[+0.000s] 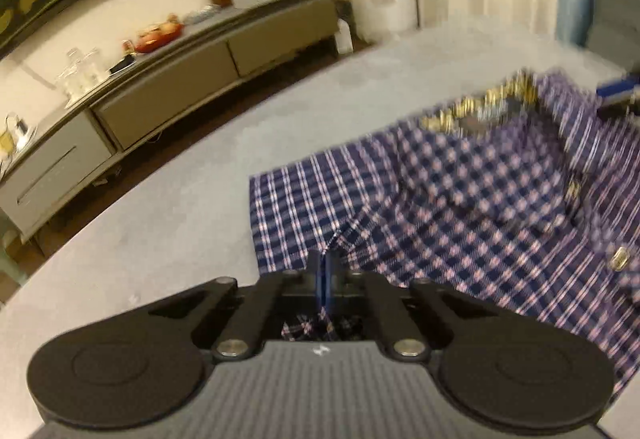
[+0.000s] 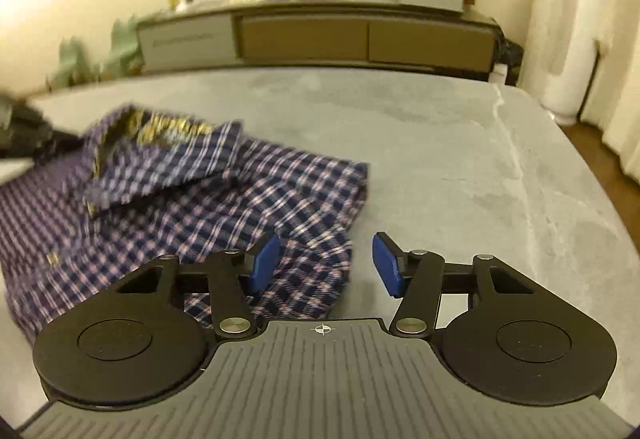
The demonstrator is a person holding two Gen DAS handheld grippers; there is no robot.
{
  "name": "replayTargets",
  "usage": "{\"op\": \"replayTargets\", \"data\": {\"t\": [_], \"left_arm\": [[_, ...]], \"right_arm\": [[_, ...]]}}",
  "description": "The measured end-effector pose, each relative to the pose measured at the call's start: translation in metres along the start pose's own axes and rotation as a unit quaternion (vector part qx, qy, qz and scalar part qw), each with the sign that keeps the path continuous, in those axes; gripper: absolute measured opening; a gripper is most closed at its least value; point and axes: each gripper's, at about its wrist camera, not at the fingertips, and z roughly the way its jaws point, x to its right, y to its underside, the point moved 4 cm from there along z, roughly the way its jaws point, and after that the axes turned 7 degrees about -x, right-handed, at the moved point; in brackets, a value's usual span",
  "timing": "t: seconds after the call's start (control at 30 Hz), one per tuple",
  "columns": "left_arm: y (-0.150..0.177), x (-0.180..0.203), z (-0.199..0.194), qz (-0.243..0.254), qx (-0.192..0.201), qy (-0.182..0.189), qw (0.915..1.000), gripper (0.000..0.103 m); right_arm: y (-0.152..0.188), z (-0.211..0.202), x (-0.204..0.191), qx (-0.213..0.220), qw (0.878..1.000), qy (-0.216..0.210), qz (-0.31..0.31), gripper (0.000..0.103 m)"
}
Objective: Fold clothes
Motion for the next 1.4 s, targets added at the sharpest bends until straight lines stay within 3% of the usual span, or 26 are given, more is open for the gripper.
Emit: {"op": "replayTargets", "data": {"t": [0.13,0.17,0.23,0.27,0.3,0.4,0.5,0.63,0.73,0.83,0.87,0.9,0.97,1.03,1.07,1.13,1.17,1.23,1.27,1.33,1.4], "left_arm": [[-0.002,-0.012,-0.012,-0.027,0.013,0.02,0.9994,0.002],[-0.003,-0.013,-0.012,-0.024,0.011,0.02,0.9994,0.002],[-0.005,-0.009,-0.011,-0.011,0.01,0.023,0.9996,0.002],[-0.006,-0.006,-0.011,-0.003,0.009,0.025,0.9996,0.003],[-0.006,-0.003,-0.01,0.005,0.009,0.027,0.9996,0.004],[-0.009,0.004,-0.007,0.028,0.009,0.033,0.999,0.01],[-0.009,0.01,-0.003,0.054,0.006,0.009,0.9985,0.002],[-0.019,-0.02,-0.012,-0.015,0.037,-0.015,0.9991,0.002],[-0.022,-0.026,0.004,-0.024,0.017,-0.03,0.9991,0.002],[-0.02,-0.023,0.025,-0.019,-0.012,-0.045,0.9987,0.007],[-0.019,-0.022,0.026,-0.019,-0.011,-0.053,0.9984,0.013],[-0.019,-0.023,0.023,-0.025,-0.005,-0.066,0.9975,0.028],[-0.017,-0.029,0.007,-0.045,0.017,-0.095,0.9943,0.038],[-0.011,-0.028,-0.021,-0.068,0.059,-0.118,0.989,0.036],[-0.008,-0.02,-0.037,-0.074,0.085,-0.101,0.9884,0.036],[0.001,0.003,-0.056,-0.055,0.112,-0.017,0.992,0.037],[0.007,0.017,-0.053,-0.028,0.102,0.007,0.9943,0.036],[0.02,0.04,-0.035,0.024,0.055,0.003,0.9982,0.034],[0.027,0.046,-0.024,0.032,0.027,-0.007,0.9991,0.033],[0.038,0.046,-0.021,-0.02,0.016,-0.005,0.9997,0.032],[0.049,0.053,-0.029,-0.077,0.002,-0.005,0.997,0.031]], "right_arm": [[-0.004,0.003,-0.003,-0.005,1.0,-0.013,-0.001,0.06],[-0.005,0.006,-0.007,-0.016,1.0,-0.011,-0.01,0.038],[-0.007,0.011,-0.014,-0.038,0.999,-0.008,-0.026,0.031],[-0.008,0.012,-0.017,-0.047,0.998,-0.005,-0.035,0.02],[-0.01,0.008,-0.019,-0.046,0.998,0.004,-0.042,0.016],[-0.013,-0.001,-0.019,-0.039,0.997,0.018,-0.059,0.015],[-0.016,-0.004,-0.021,-0.038,0.997,0.024,-0.069,0.008],[-0.022,-0.009,-0.023,-0.033,0.996,0.036,-0.069,0.006],[-0.023,-0.003,-0.016,-0.033,0.997,0.04,-0.048,0.006],[-0.014,0.014,-0.015,-0.055,0.996,0.057,-0.052,0.011],[-0.011,0.017,-0.015,-0.055,0.995,0.062,-0.055,0.018],[-0.01,0.015,-0.015,-0.051,0.995,0.071,-0.057,0.041],[-0.012,0.006,-0.012,-0.048,0.991,0.115,-0.058,0.064],[-0.016,-0.009,-0.014,-0.031,0.986,0.151,-0.064,0.063],[-0.017,-0.019,-0.021,-0.013,0.985,0.158,-0.072,0.062],[-0.017,-0.037,-0.041,0.021,0.99,0.113,-0.087,0.062],[-0.013,-0.033,-0.053,0.012,0.992,0.08,-0.097,0.062],[-0.005,-0.024,-0.076,-0.008,0.993,0.022,-0.117,0.061],[0.001,-0.013,-0.081,-0.026,0.99,0.031,-0.136,0.059],[0.011,0.004,-0.084,-0.034,0.985,0.043,-0.164,0.062],[0.013,0.012,-0.076,-0.021,0.983,0.05,-0.178,0.077]]}}
